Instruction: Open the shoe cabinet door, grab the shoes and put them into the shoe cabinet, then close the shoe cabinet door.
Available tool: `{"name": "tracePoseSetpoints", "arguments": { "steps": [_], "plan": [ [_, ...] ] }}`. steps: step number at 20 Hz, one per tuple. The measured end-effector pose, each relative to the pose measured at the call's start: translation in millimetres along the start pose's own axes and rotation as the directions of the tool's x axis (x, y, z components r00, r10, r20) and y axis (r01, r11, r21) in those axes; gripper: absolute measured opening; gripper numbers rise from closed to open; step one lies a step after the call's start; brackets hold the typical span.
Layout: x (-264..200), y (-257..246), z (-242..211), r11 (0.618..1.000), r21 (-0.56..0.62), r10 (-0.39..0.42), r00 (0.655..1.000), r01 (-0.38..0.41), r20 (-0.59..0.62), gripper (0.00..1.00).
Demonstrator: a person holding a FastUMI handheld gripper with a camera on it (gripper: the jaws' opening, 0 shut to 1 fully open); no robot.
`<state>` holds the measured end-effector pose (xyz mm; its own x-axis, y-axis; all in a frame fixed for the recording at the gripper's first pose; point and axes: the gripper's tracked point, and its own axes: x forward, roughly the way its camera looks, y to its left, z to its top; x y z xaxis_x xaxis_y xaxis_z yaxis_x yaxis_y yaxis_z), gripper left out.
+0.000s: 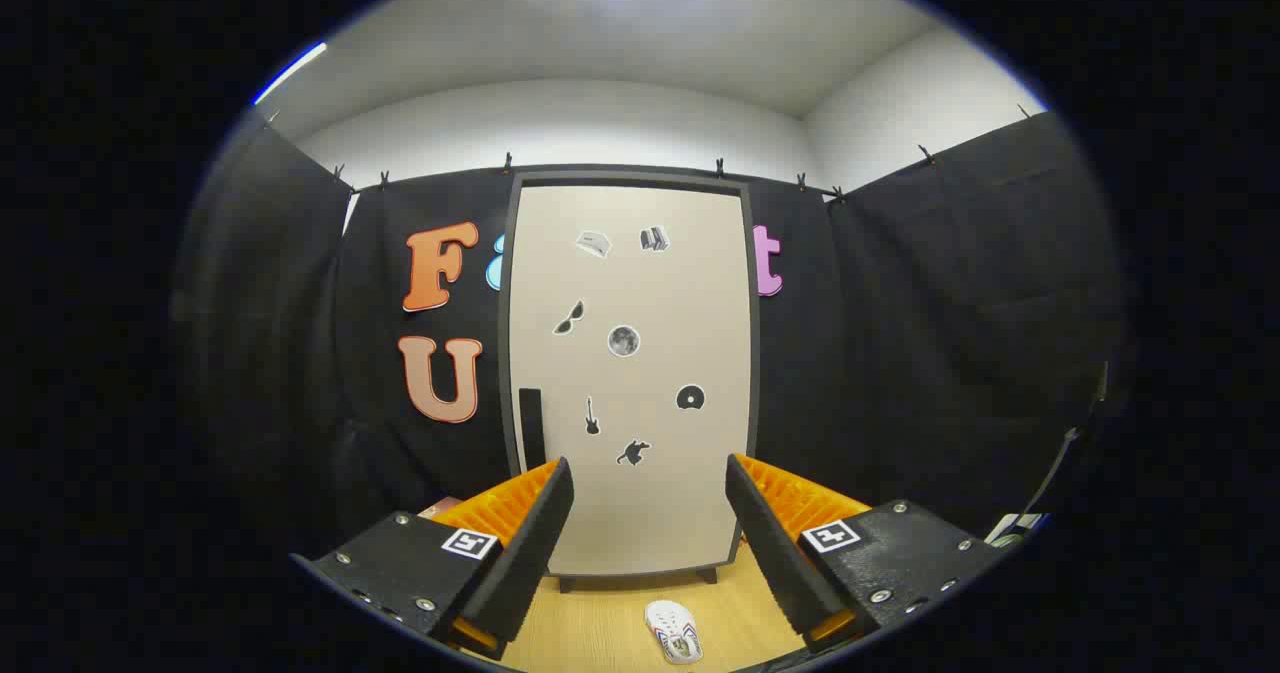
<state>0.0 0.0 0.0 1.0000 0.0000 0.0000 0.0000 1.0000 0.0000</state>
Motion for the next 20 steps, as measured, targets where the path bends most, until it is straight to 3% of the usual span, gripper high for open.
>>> {"name": "tracePoseSetpoints", "arguments": {
  "steps": [20],
  "plan": [
    [7, 12, -18, 0.999, -0.005, 0.033, 0.998, -0.033, -0.048, 0.95]
  ]
}}
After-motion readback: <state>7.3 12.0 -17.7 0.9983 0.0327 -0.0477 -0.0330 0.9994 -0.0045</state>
